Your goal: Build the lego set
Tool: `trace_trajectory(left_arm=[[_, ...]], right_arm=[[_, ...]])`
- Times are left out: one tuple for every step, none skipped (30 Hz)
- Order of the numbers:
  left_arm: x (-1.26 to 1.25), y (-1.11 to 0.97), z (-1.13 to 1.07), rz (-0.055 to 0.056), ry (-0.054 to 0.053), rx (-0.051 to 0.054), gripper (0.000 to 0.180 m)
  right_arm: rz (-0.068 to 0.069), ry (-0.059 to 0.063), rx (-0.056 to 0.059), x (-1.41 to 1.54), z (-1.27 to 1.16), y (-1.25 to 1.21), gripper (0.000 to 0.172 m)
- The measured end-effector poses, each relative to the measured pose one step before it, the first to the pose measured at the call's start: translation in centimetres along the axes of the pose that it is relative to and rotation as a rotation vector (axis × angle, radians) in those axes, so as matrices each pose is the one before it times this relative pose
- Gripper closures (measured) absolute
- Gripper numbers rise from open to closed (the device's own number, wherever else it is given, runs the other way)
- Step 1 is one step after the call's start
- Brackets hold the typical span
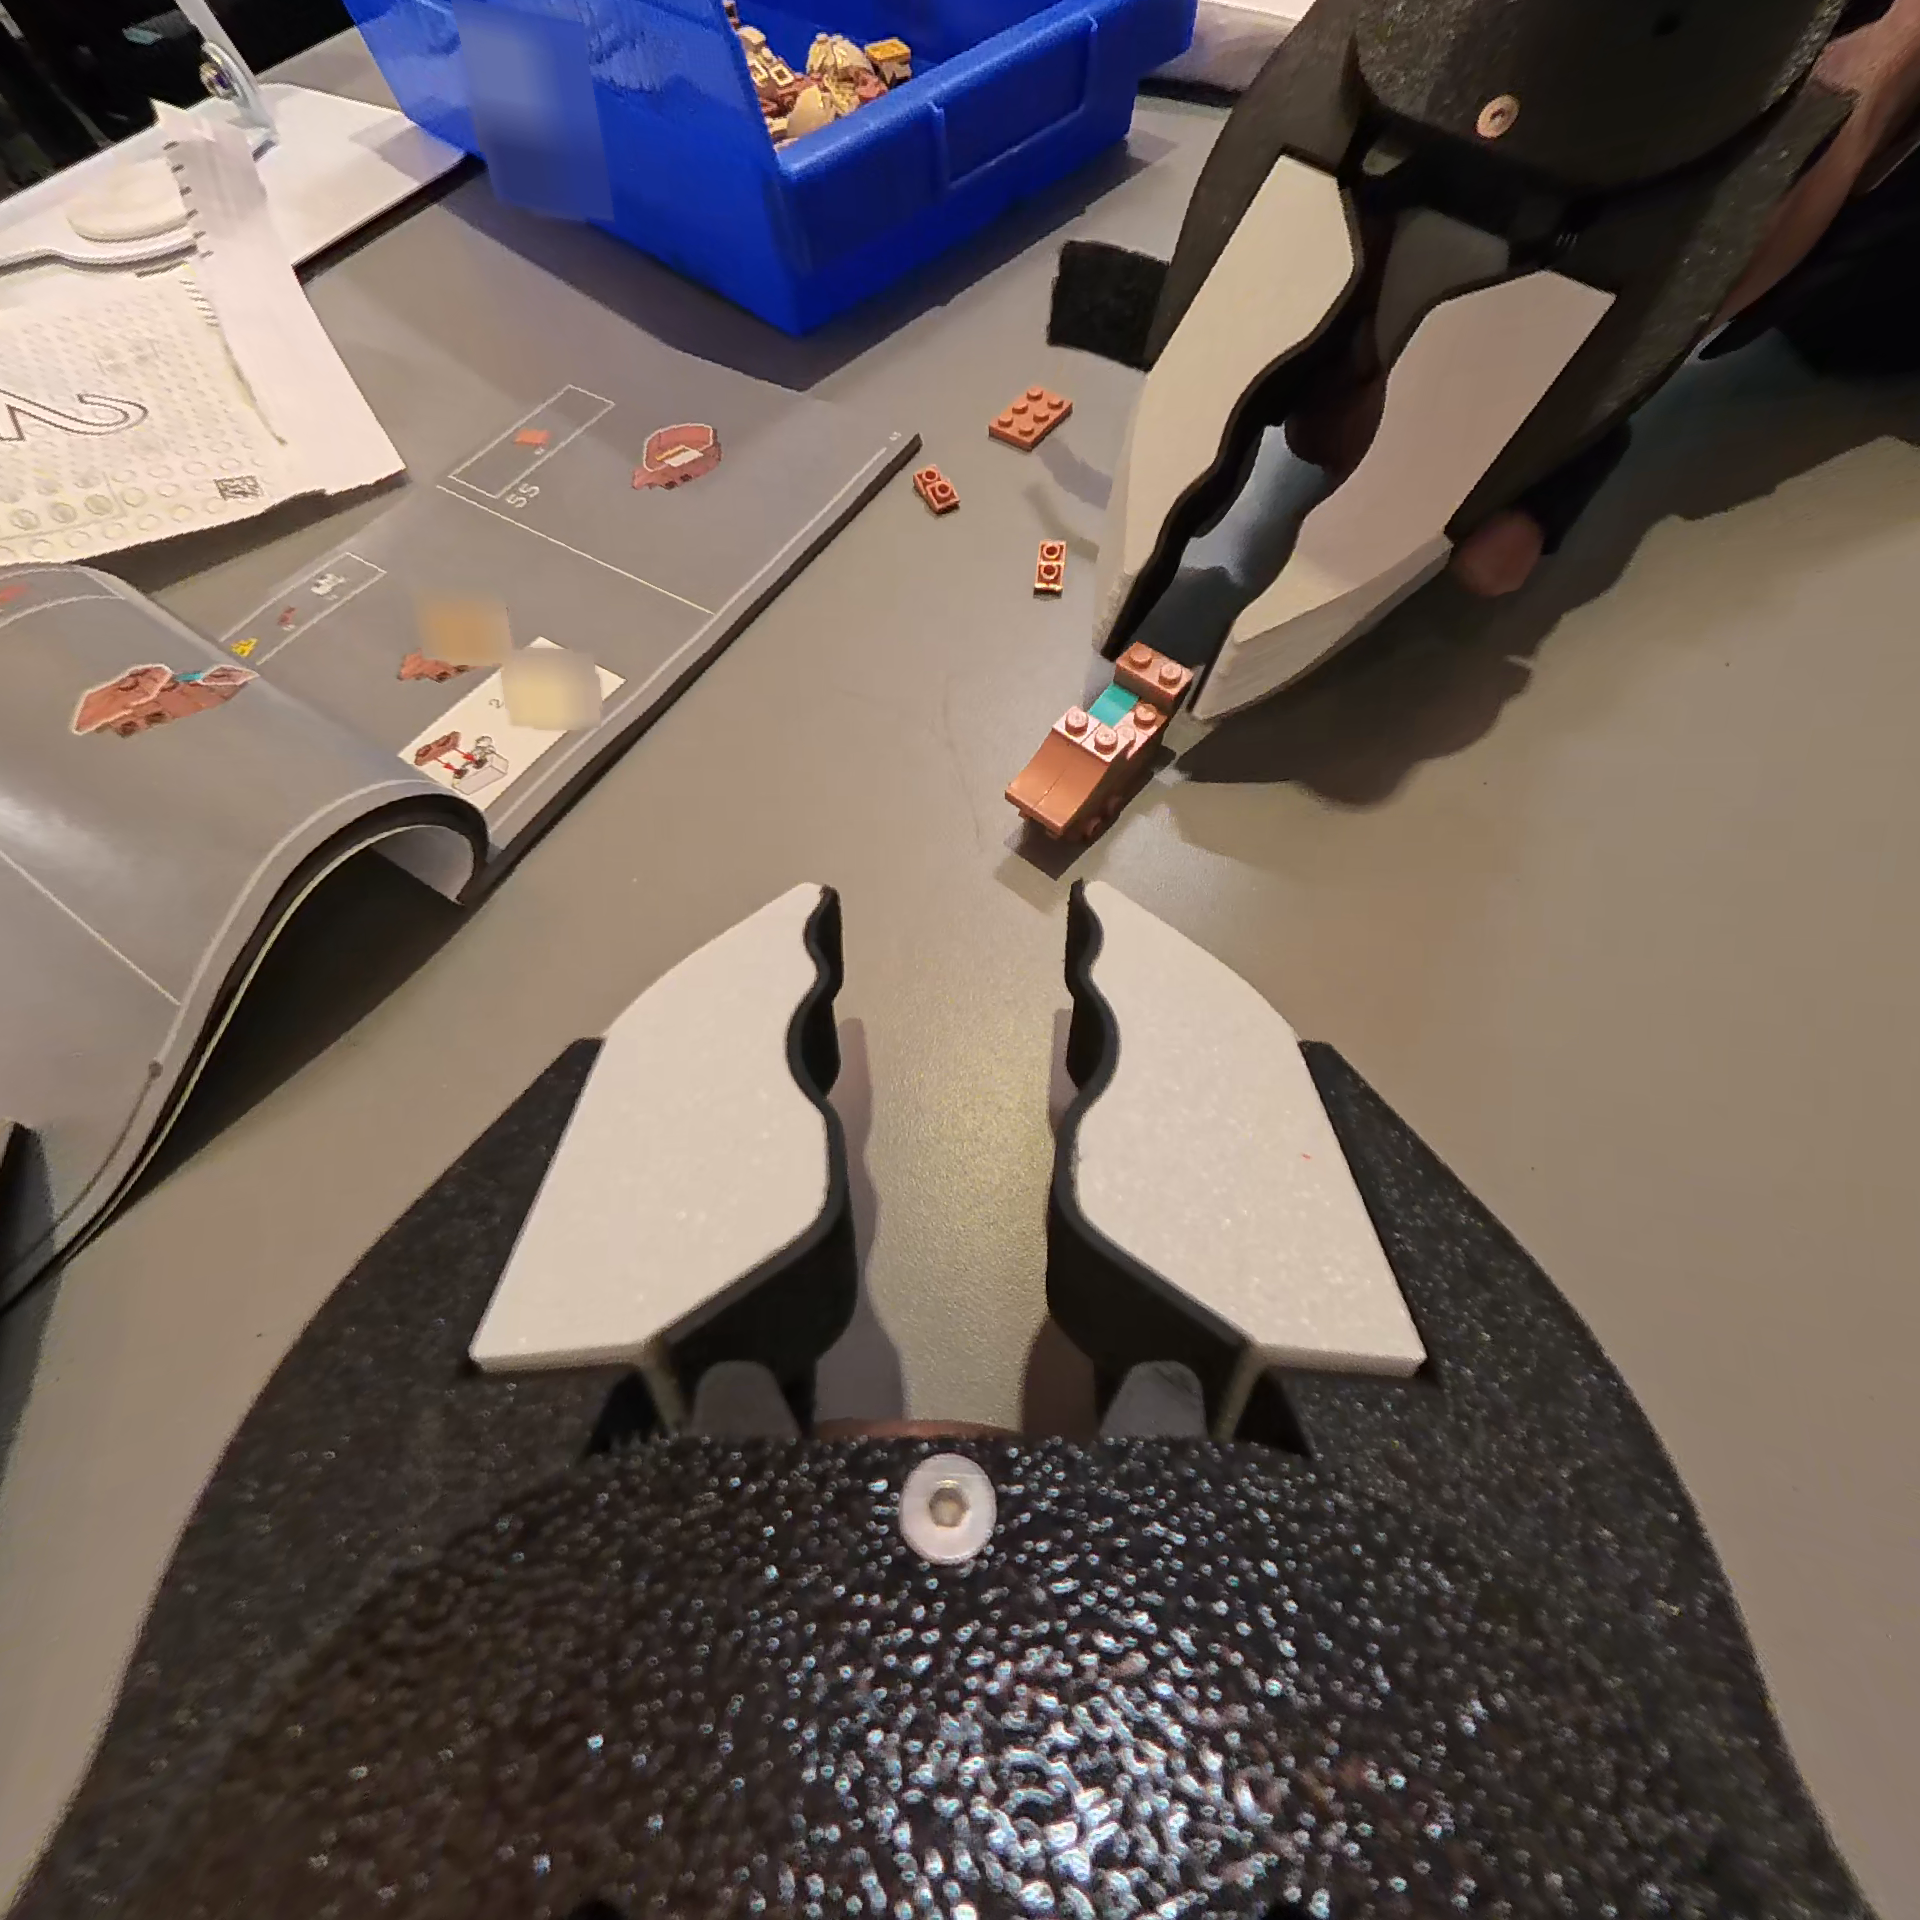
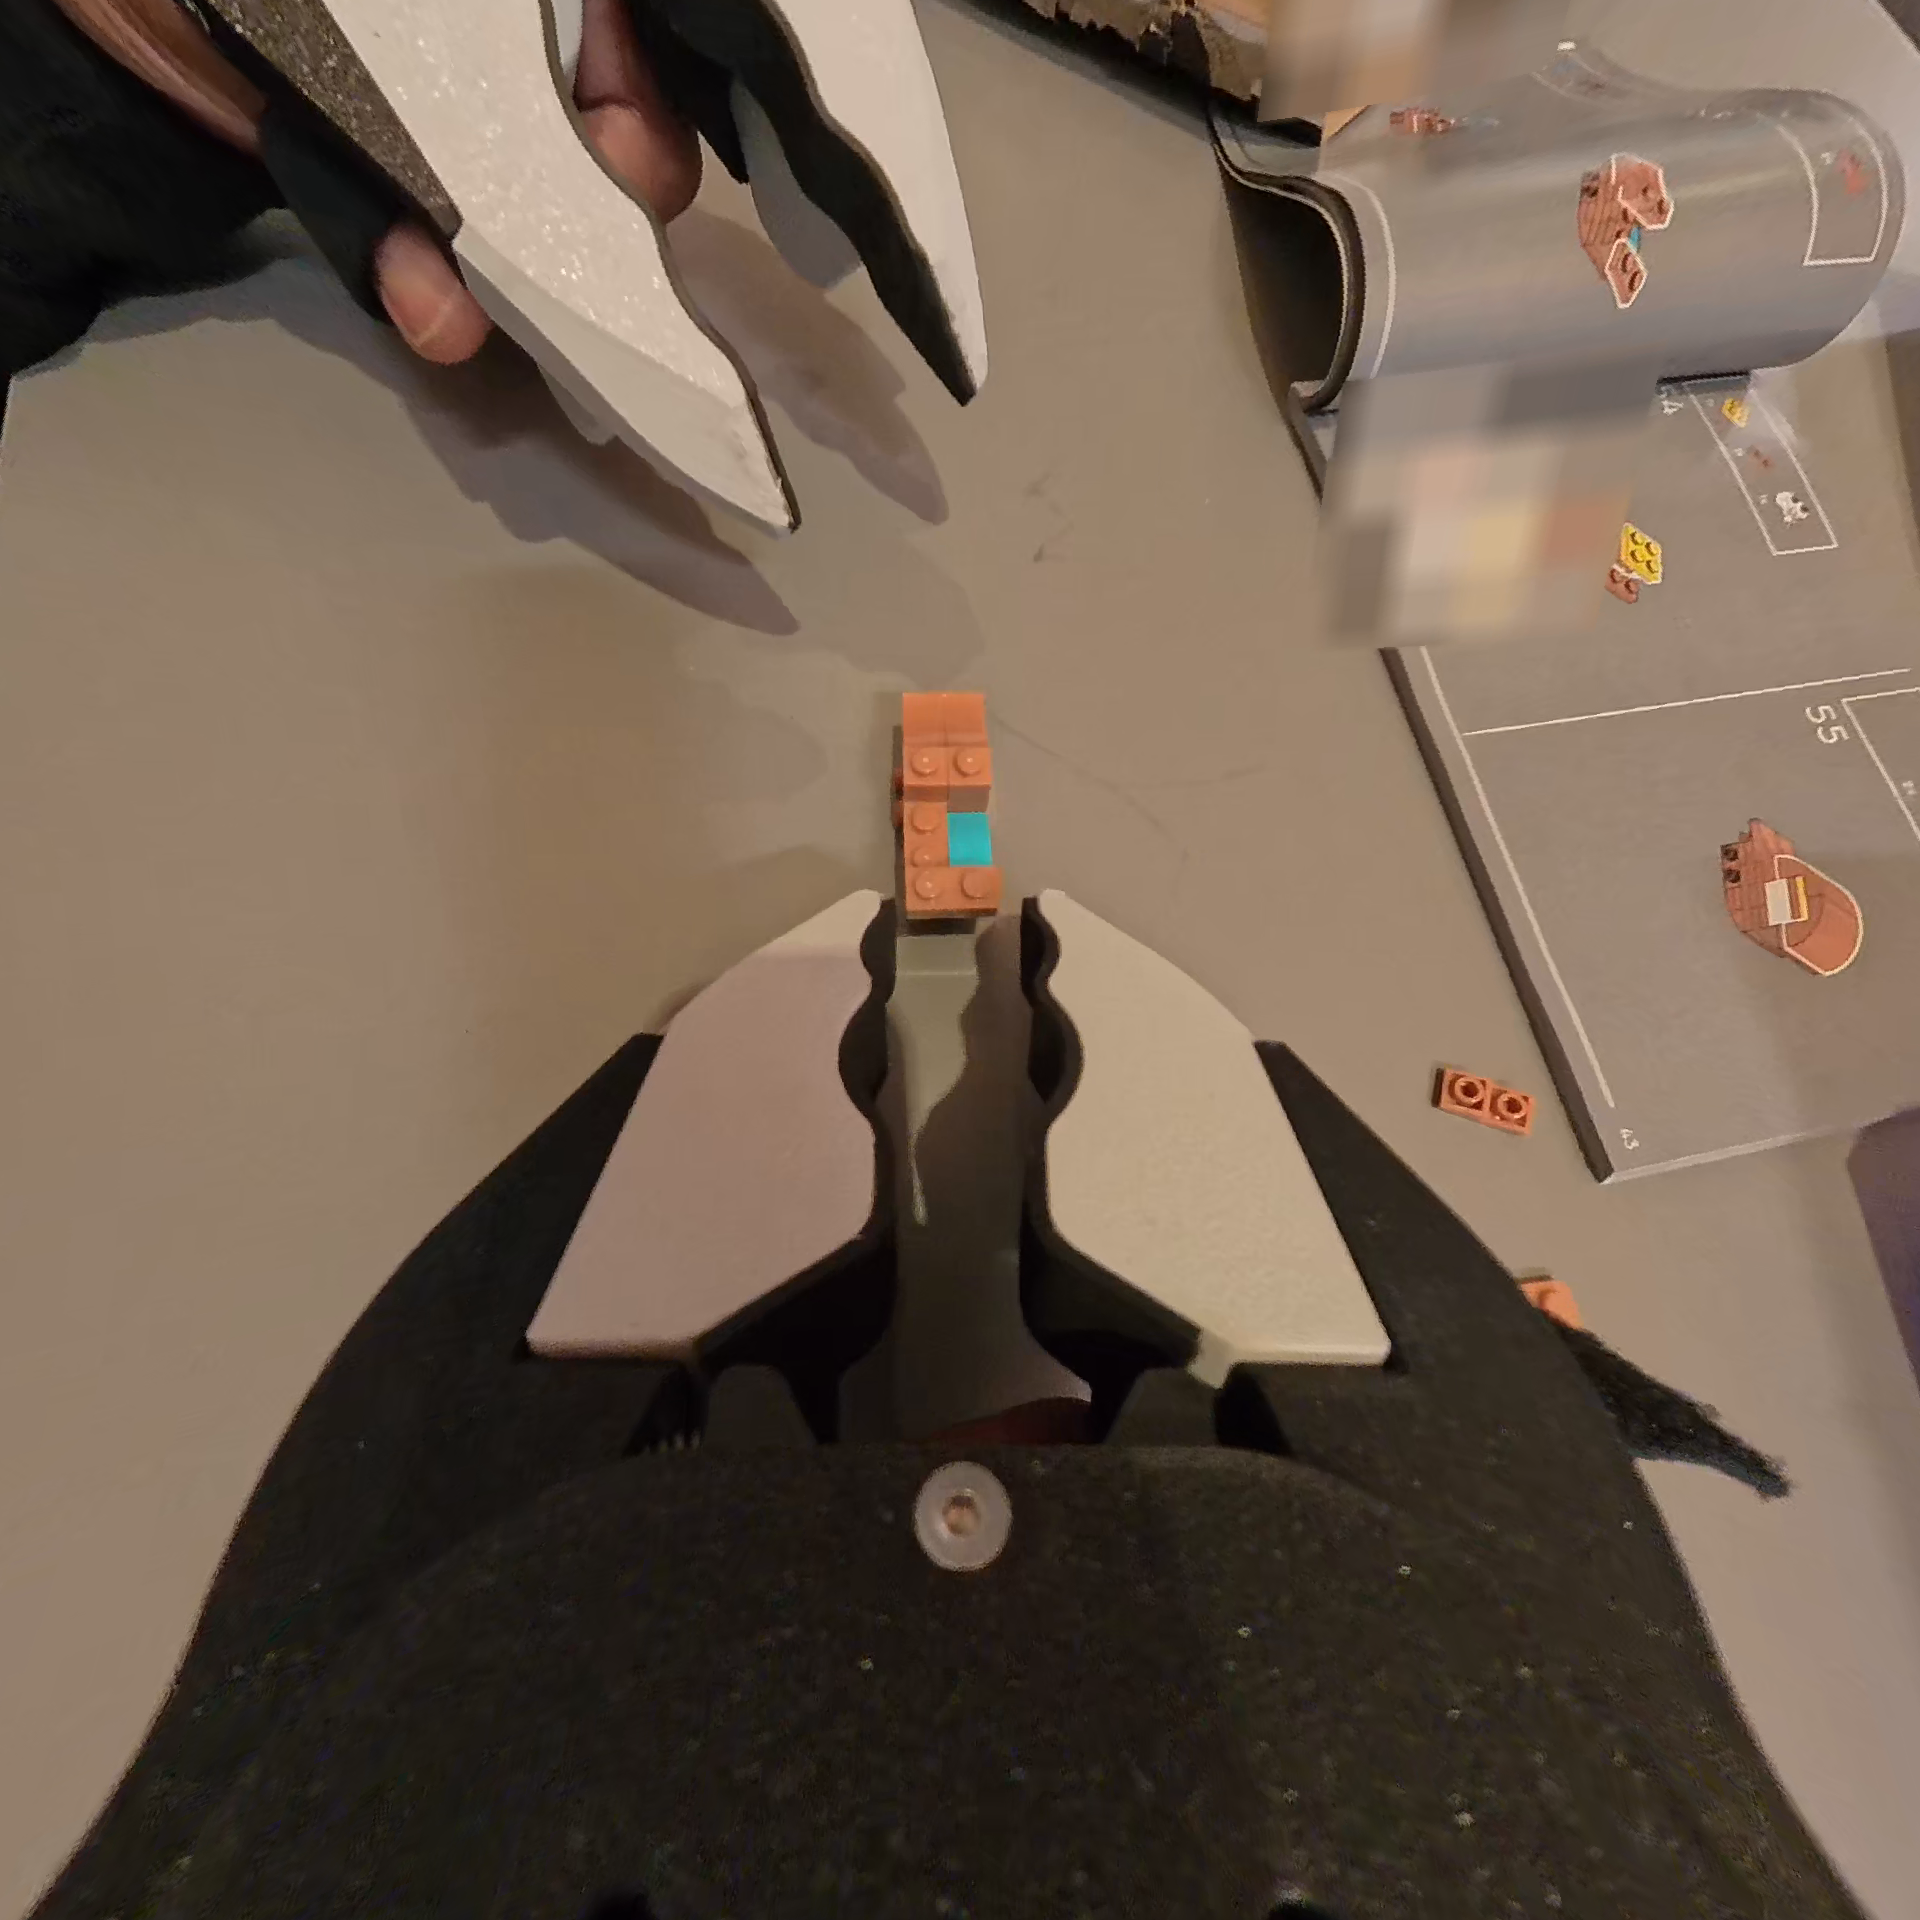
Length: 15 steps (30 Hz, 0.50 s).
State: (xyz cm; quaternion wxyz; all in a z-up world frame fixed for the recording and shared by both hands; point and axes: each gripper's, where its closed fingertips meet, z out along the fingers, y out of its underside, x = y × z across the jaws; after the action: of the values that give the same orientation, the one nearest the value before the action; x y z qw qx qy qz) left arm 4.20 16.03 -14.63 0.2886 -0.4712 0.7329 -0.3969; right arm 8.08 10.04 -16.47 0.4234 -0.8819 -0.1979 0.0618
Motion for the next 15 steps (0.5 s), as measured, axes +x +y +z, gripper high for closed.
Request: trace_trajectory(left_arm=[[-0.003,0.004,-0.002,-0.0013,0.0015,-0.0001,0.140],[0.009,0.004,0.000,-0.0013,0.0016,-0.0003,0.140],[0.001,0.008,0.007,-0.0018,0.0021,-0.0011,0.140],[0.029,0.029,0.022,-0.0020,0.0037,-0.0020,0.140],[0.059,0.017,0.023,-0.0014,0.0067,-0.0021,0.140],[0.112,0.044,0.041,-0.0017,0.0122,-0.0038,0.140],[0.168,0.080,0.079,-0.0041,0.0202,-0.0080,0.140],[0.146,0.096,0.143,-0.0047,0.0222,-0.0110,0.140],[0.000,-0.023,0.177,-0.0002,0.0138,-0.0056,0.140],[-0.063,-0.161,0.211,0.0082,0.0076,0.0011,0.139],[0.050,-0.198,0.238,0.0184,0.0110,0.0023,0.138],[0.170,-0.175,0.286,0.0262,0.0158,-0.0014,0.138],[0.224,-0.138,0.343,0.0318,0.0181,-0.0064,0.138],[0.241,-0.093,0.391,0.0359,0.0198,-0.0112,0.137],[0.183,-0.075,0.405,0.0373,0.0183,-0.0130,0.135]], right_arm=[[0.0004,0.0004,0.0064,0.013,-0.090,-0.037,0.149],[-0.0007,0.0004,0.0069,0.012,-0.096,-0.062,0.148],[-0.0015,0.0022,0.0050,0.045,-0.107,-0.015,0.147],[-0.0021,0.0050,0.0040,0.096,-0.124,-0.007,0.146],[-0.0038,0.0066,0.0071,0.130,-0.163,-0.039,0.145],[-0.0050,0.0053,0.0094,0.140,-0.201,-0.039,0.144],[-0.0027,0.0015,0.0058,0.125,-0.190,0.020,0.144],[0.0018,-0.0030,0.0014,0.104,-0.152,0.094,0.144],[0.0047,-0.0053,0.0006,0.078,-0.131,0.086,0.143],[0.0037,-0.0067,0.0010,0.029,-0.118,0.068,0.143],[-0.0003,-0.0065,0.0002,-0.035,-0.098,0.063,0.143],[-0.0047,-0.0036,-0.0021,-0.041,-0.079,0.085,0.143],[-0.0072,-0.0021,-0.0041,-0.067,-0.035,0.125,0.143],[-0.0075,-0.0030,-0.0041,-0.096,-0.011,0.105,0.143],[-0.0075,-0.0031,-0.0025,-0.115,0.001,0.069,0.143]])
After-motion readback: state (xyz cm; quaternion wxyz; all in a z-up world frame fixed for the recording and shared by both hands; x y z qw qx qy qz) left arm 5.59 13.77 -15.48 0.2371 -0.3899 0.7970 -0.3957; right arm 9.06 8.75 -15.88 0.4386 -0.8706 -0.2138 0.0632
